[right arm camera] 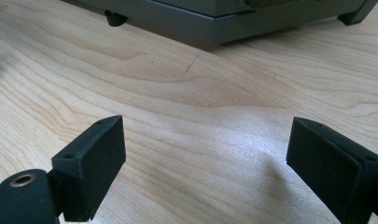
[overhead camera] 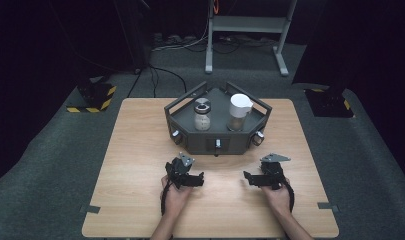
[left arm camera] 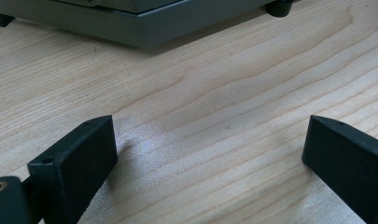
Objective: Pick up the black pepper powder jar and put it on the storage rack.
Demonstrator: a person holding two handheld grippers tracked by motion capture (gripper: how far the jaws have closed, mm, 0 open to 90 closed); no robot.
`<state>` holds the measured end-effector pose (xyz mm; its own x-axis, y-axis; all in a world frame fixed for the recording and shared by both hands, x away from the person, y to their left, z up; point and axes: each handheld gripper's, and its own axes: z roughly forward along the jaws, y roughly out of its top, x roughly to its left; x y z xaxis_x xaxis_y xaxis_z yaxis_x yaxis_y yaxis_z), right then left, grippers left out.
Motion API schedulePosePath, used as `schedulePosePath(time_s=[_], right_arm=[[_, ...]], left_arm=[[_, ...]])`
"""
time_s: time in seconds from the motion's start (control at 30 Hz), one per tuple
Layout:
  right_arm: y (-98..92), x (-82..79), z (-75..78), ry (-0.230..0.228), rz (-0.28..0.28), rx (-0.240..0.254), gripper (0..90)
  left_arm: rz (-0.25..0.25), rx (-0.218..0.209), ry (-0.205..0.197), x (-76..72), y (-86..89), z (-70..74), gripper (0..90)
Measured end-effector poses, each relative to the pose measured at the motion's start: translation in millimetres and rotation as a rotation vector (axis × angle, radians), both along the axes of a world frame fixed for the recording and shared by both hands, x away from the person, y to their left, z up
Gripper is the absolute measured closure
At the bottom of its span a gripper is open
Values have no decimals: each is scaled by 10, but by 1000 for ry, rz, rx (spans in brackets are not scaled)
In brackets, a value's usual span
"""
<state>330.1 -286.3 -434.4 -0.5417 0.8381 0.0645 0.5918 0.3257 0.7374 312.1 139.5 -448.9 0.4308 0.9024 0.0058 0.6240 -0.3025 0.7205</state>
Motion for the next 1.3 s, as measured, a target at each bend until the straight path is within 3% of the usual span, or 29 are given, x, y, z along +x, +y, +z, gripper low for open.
schedulePosePath(time_s=[0.5, 0.7, 1.3], right_arm=[[74, -1, -66, 3, 2, -35, 104], [155, -16, -87, -20, 30, -85, 50], [135, -26, -107, -27, 33, -75, 50]], left_arm=[[0, 0, 0, 0, 0, 0, 31], [0, -1, 0, 0, 0, -1, 31], [-1, 0, -1, -3, 1, -1, 34]])
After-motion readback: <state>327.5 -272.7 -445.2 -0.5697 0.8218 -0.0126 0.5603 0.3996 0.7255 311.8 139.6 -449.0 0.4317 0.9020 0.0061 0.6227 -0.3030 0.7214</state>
